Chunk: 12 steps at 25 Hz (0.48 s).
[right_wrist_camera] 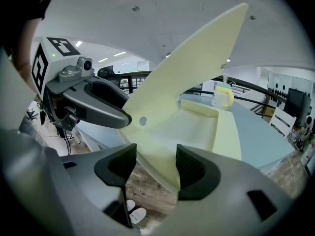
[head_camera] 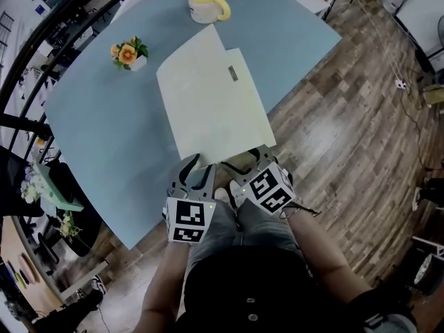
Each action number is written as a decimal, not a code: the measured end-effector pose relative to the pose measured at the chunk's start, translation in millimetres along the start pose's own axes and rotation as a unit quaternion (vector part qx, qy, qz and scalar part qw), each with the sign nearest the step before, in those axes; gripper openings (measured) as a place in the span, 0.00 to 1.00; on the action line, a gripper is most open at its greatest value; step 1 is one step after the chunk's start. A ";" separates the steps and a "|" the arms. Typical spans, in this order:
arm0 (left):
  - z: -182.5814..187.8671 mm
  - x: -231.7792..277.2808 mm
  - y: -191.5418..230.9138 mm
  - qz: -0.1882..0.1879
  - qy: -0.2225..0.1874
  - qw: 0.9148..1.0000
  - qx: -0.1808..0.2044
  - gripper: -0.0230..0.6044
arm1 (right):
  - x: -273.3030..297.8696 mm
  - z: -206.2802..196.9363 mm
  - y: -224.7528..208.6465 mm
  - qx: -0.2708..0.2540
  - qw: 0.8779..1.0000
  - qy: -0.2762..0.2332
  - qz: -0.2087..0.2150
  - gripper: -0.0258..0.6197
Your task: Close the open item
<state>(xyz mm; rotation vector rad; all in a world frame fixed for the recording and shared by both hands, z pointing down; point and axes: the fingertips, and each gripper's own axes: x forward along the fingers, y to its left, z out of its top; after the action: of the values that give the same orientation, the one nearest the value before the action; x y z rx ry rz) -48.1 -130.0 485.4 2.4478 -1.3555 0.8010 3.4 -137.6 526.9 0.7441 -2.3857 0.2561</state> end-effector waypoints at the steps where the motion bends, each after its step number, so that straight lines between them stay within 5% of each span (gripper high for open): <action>1: -1.1 1.3 -0.9 -0.003 0.003 1.000 0.004 0.27 | 0.2 0.3 0.0 0.001 1.000 0.000 -0.001 0.44; 8: -5.8 8.7 -6.6 -0.018 0.018 0.999 0.020 0.28 | -2.8 5.4 -0.9 0.002 1.000 -0.009 -0.005 0.43; 12: -7.9 11.5 -10.8 -0.026 0.027 0.999 0.029 0.28 | -10.5 8.0 -7.9 0.077 0.996 -0.036 -0.013 0.32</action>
<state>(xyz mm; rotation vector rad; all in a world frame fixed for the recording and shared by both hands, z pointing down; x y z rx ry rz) -36.9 -128.8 499.1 2.4752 -1.2605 0.8984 10.7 -142.2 514.1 0.8688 -2.4416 0.4121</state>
